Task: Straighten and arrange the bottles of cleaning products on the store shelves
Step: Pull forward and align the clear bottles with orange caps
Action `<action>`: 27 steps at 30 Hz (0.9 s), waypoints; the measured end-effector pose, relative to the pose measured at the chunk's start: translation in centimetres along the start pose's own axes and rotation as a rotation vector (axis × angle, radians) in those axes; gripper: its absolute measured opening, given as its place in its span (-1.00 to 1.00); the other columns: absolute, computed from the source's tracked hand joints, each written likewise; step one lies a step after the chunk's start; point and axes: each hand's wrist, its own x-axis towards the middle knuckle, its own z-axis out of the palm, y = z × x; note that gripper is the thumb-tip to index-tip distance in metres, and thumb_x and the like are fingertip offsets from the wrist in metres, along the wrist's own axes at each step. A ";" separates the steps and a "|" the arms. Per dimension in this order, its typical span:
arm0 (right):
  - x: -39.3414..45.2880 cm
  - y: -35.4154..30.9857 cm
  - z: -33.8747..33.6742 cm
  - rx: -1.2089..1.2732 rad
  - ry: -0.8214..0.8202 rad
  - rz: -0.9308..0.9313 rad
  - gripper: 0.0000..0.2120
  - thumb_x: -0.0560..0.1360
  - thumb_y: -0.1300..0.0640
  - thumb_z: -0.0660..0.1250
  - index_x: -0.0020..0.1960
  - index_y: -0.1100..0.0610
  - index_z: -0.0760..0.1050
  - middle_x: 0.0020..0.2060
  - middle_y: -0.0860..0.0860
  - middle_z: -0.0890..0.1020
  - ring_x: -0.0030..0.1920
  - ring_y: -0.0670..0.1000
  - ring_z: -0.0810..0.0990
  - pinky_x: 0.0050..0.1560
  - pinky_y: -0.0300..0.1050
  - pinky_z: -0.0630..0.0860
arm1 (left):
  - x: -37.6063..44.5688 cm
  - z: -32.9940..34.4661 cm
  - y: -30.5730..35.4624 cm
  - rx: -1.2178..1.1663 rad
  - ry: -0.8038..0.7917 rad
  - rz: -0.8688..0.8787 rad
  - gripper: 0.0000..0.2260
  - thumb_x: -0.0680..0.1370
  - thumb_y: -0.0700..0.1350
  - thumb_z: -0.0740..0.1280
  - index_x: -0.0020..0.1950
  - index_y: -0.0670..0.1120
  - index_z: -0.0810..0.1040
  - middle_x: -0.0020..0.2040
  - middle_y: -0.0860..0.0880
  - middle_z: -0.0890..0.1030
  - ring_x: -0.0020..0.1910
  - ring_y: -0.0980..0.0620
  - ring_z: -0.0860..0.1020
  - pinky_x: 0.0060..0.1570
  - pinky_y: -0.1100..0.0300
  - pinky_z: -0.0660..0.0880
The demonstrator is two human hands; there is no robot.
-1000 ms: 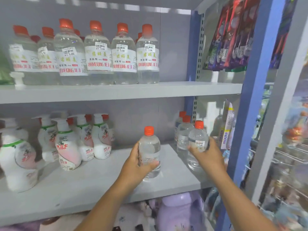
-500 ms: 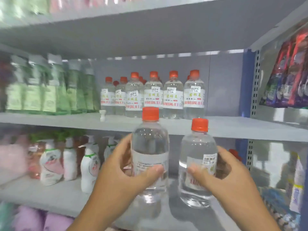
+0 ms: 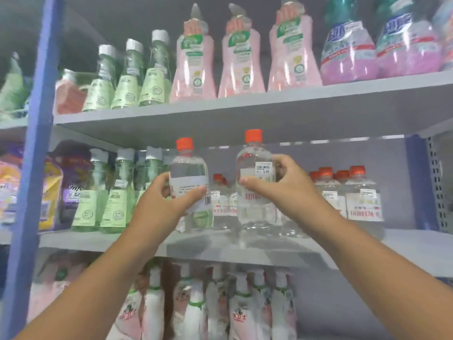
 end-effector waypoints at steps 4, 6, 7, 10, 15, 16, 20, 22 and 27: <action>3.5 1.1 5.0 -0.074 -0.031 0.075 -0.48 0.44 -0.05 0.59 0.21 -0.12 0.32 -0.08 -0.36 0.48 -0.24 -0.38 0.52 -0.30 -0.45 0.39 | 3.6 -1.4 -4.1 0.000 -0.039 -0.062 -0.55 0.43 0.16 0.56 0.21 0.13 0.46 -0.03 0.17 0.64 -0.09 0.18 0.64 -0.15 0.15 0.56; 4.4 2.3 7.0 -0.146 -0.004 0.126 -0.44 0.40 -0.10 0.60 0.26 -0.08 0.38 0.04 -0.26 0.57 -0.09 -0.28 0.56 -0.14 -0.34 0.46 | 5.0 -1.5 -6.1 0.021 -0.098 -0.082 -0.56 0.40 0.17 0.58 0.16 0.16 0.47 -0.01 0.13 0.68 -0.08 0.12 0.68 -0.12 0.09 0.62; 4.7 2.9 7.9 -0.187 0.020 0.148 -0.37 0.36 -0.13 0.61 0.31 -0.05 0.40 0.11 -0.19 0.60 0.01 -0.18 0.60 -0.02 -0.23 0.53 | 5.5 -1.4 -6.9 0.014 -0.134 -0.090 -0.57 0.40 0.15 0.59 0.15 0.16 0.48 -0.01 0.11 0.70 -0.11 0.12 0.70 -0.17 0.14 0.62; 5.1 4.5 9.2 -0.290 0.052 0.181 -0.31 0.27 -0.18 0.63 0.30 -0.02 0.46 0.13 -0.12 0.65 0.07 -0.10 0.64 0.08 -0.09 0.60 | 6.6 -0.2 -8.6 -0.053 -0.228 -0.089 -0.56 0.42 0.03 0.61 0.20 0.09 0.52 0.01 0.07 0.72 -0.17 0.19 0.70 -0.29 0.32 0.56; 5.8 4.6 9.8 -0.569 0.030 0.161 -0.60 0.29 -0.22 0.59 0.04 -0.08 0.64 -0.13 -0.16 0.72 -0.12 -0.14 0.69 -0.06 -0.06 0.65 | 8.8 1.1 -9.3 0.039 -0.396 -0.081 -0.50 0.41 0.12 0.60 0.24 0.08 0.46 0.03 0.15 0.66 -0.06 0.20 0.65 -0.23 0.30 0.50; 6.0 4.4 9.8 -0.657 0.023 0.162 -0.54 0.28 -0.25 0.59 0.07 -0.07 0.62 -0.09 -0.17 0.70 -0.05 -0.10 0.67 -0.05 -0.07 0.63 | 9.1 1.3 -9.1 0.075 -0.439 -0.071 -0.54 0.43 0.13 0.58 0.20 0.10 0.44 0.00 0.19 0.63 -0.09 0.26 0.61 -0.25 0.34 0.47; 7.0 3.3 8.9 -1.084 0.040 0.060 -0.14 0.25 -0.40 0.54 0.37 0.03 0.40 0.25 -0.03 0.55 0.32 0.08 0.44 0.25 0.03 0.47 | 10.1 2.4 -8.4 0.203 -0.534 0.001 -0.76 0.50 0.10 0.53 0.07 0.16 0.53 -0.04 0.17 0.66 -0.11 0.25 0.61 -0.15 0.26 0.61; 7.8 3.0 8.4 -1.141 -0.009 0.032 0.02 0.31 -0.39 0.52 0.55 0.08 0.21 0.43 0.02 0.45 0.44 0.13 0.33 0.42 0.07 0.34 | 10.5 2.8 -8.1 0.279 -0.559 -0.014 -0.75 0.48 0.18 0.51 0.04 0.22 0.50 0.02 0.14 0.65 -0.05 0.12 0.63 -0.08 0.07 0.69; 9.8 3.6 7.1 -1.240 -0.176 -0.044 0.08 0.36 -0.44 0.44 0.64 0.02 0.04 0.52 0.04 0.35 0.52 0.12 0.22 0.51 0.09 0.18 | 11.4 4.3 -7.7 0.378 -0.575 -0.008 -0.76 0.50 0.19 0.49 0.03 0.20 0.48 -0.01 0.08 0.63 -0.07 0.03 0.64 -0.10 0.05 0.70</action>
